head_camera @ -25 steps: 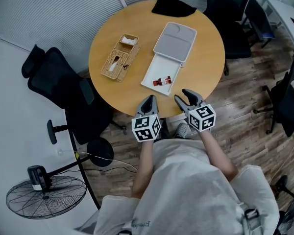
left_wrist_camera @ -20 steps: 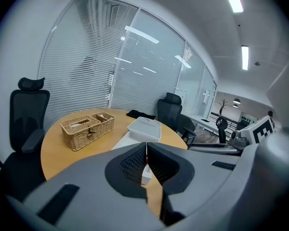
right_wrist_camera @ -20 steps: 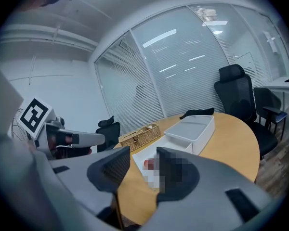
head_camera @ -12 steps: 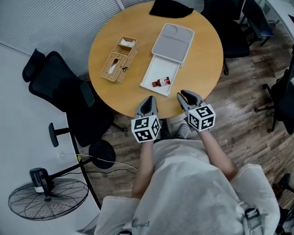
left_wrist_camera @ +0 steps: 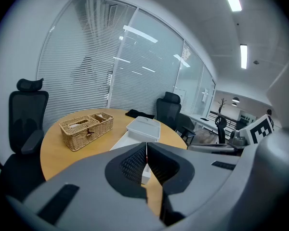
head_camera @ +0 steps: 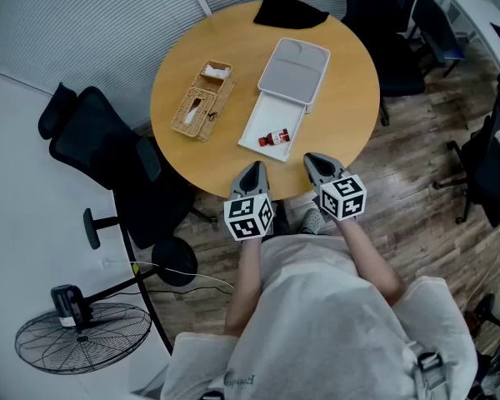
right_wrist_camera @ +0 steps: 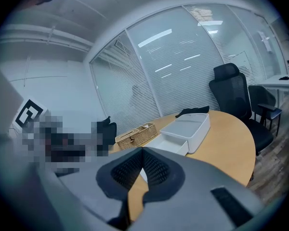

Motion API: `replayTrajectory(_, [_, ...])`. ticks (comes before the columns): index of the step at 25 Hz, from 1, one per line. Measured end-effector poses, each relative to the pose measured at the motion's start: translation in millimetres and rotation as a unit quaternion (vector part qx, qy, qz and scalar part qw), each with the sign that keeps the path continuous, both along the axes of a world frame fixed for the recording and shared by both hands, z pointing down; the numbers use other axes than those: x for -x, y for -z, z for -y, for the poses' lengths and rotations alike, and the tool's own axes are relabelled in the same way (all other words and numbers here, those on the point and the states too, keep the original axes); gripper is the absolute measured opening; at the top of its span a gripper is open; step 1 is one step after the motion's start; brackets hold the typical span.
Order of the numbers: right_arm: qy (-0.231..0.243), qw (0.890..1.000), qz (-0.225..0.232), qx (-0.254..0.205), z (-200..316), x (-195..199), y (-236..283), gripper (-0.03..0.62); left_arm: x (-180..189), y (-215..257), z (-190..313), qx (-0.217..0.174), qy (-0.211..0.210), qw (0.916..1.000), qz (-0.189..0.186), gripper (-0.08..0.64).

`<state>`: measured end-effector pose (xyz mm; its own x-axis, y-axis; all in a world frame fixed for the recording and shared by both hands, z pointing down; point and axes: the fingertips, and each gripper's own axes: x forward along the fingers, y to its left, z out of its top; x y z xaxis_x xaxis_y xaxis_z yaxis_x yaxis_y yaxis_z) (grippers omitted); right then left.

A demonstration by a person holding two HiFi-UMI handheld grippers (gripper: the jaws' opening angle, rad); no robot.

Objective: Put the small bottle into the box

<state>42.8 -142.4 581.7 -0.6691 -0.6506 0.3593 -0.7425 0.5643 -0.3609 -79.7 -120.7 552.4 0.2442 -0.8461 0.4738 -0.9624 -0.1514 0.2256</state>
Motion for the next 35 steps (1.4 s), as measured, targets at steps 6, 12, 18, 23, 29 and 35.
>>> replayTrajectory(6, [0.007, 1.0, -0.004, -0.002, -0.5, 3.3, 0.1, 0.018, 0.9, 1.0, 0.9, -0.002, 0.002, 1.0, -0.001, 0.029])
replayTrajectory(12, [0.01, 1.0, -0.002, 0.0, -0.7, 3.4, -0.8, 0.018, 1.2, -1.5, 0.4, 0.001, 0.004, 1.0, -0.002, 0.029])
replayTrajectory(18, [0.014, 1.0, -0.006, -0.001, 0.5, 5.2, -2.0, 0.018, 4.2, -1.2, 1.2, 0.001, 0.01, 0.9999, -0.002, 0.029])
replayTrajectory(23, [0.013, 1.0, -0.006, 0.0, 1.6, 3.4, -3.1, 0.018, 3.1, -1.0, 2.3, 0.001, 0.01, 0.9999, -0.002, 0.029])
replayTrajectory(29, [0.011, 1.0, -0.006, 0.002, 2.3, 1.7, -4.3, 0.018, 1.7, -1.7, 3.4, 0.003, 0.008, 1.0, -0.001, 0.029])
replayTrajectory(35, [0.011, 1.0, -0.006, 0.003, 1.8, 1.1, -5.4, 0.018, -0.9, -2.2, 3.0, 0.004, 0.005, 1.0, -0.001, 0.029])
